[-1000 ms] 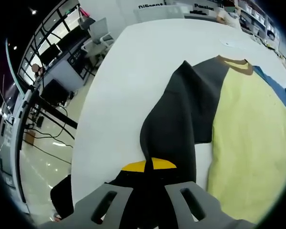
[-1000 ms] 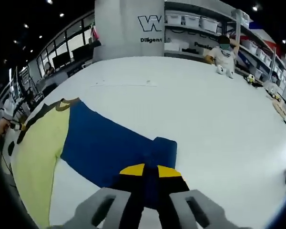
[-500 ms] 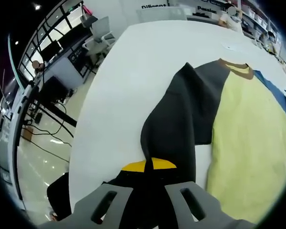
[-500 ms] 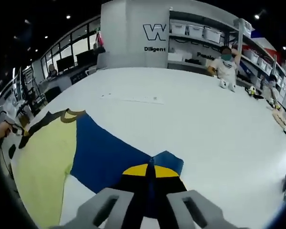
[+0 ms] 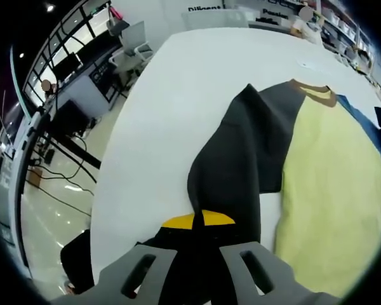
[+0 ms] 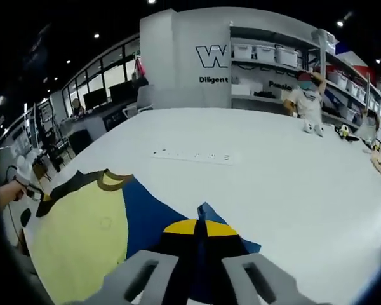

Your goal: Fold the garment on the visible template until the final outline fits inside the template.

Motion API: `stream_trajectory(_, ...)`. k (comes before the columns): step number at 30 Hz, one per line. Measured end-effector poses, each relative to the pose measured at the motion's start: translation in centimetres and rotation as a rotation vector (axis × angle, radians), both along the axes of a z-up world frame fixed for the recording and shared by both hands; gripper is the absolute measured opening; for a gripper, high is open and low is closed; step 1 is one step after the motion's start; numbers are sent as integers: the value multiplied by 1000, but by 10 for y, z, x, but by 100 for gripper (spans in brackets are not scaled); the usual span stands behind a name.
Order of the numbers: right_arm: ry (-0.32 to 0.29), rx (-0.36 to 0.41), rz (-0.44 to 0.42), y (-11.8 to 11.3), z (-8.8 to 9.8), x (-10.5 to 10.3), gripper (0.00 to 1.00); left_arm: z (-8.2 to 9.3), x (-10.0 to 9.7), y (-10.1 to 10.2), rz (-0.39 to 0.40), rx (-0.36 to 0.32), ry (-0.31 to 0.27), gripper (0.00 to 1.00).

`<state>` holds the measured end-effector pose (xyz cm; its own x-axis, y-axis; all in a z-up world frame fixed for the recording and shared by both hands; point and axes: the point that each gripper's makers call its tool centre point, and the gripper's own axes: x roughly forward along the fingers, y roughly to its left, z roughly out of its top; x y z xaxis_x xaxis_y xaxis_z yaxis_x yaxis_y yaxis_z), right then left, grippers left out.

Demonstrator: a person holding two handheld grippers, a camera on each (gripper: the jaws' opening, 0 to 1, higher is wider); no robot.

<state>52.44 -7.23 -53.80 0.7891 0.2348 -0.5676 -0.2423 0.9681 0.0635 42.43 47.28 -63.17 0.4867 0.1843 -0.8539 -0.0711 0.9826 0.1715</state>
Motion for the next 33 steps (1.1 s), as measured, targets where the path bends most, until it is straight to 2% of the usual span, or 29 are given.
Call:
stream_trajectory(5, 3, 21, 17, 17, 3, 8, 0, 0, -2, -2, 19, -30, 7, 2)
stream_trajectory(8, 2, 32, 26, 27, 5, 9, 0, 0, -3, -2, 2, -27, 1, 2)
stream_trajectory(11, 7, 42, 35, 38, 6, 10, 0, 6, -3, -6, 7, -61, -29, 3)
stream_trajectory(14, 14, 50, 42, 47, 6, 11, 0, 13, -2, -9, -24, -60, -43, 8)
stream_trajectory(16, 16, 57, 51, 53, 8, 12, 0, 20, -1, -13, -44, -70, -73, 12)
stream_trajectory(21, 22, 64, 75, 72, 10, 12, 0, 32, -5, -22, -89, -112, -109, 20)
stream_trajectory(29, 38, 72, 118, 100, 12, 12, 0, 42, -16, -28, -130, -115, -125, 27)
stream_trajectory(33, 36, 69, 152, 119, 18, 16, 0, 54, -19, -35, -175, -114, -166, 31)
